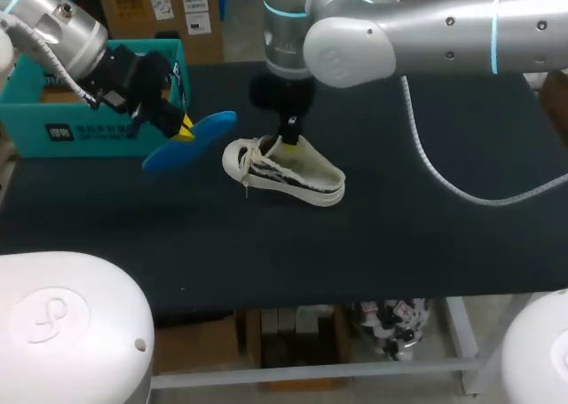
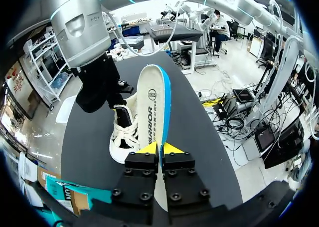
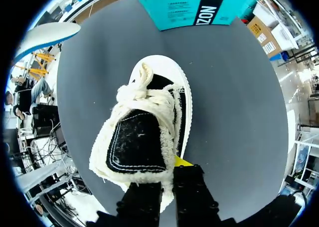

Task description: Open the shoe tongue, take the insole out of the shoe, put the insole back into the shoe, and pack the shoe into the shoebox

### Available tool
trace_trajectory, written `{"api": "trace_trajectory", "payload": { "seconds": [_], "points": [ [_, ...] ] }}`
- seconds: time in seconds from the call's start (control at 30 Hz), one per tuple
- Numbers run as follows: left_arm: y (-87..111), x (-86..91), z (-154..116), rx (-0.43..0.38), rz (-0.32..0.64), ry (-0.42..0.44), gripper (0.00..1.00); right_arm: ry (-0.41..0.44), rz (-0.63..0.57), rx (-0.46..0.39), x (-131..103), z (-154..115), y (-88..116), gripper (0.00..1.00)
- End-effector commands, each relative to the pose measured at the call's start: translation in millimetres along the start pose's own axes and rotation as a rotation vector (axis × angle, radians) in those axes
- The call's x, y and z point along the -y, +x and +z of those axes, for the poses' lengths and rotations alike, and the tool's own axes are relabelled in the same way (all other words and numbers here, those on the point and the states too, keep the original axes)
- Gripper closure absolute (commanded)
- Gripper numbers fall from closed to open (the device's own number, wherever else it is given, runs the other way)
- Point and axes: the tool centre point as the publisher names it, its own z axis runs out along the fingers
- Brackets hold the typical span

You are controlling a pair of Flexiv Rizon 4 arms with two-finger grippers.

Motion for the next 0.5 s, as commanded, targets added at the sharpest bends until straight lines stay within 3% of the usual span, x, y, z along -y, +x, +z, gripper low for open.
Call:
{"api": "trace_trajectory", "payload": {
  "seconds": [0.03, 0.37, 0.5],
  "points": [
    [-12.3, 4.0, 3, -0.034, 0.038, -0.003, 1.0, -0.094, 0.15, -0.03, 18, -5, 2, 1.0],
    [-29.0, 18.9, 8, -0.099, 0.195, 0.008, 1.0, -0.147, 0.459, -0.071, 28, -9, 19, 1.0],
    [-36.6, 23.6, 14, -0.124, 0.241, 0.009, 1.0, -0.132, 0.578, -0.084, 29, -11, 25, 1.0]
  ]
}}
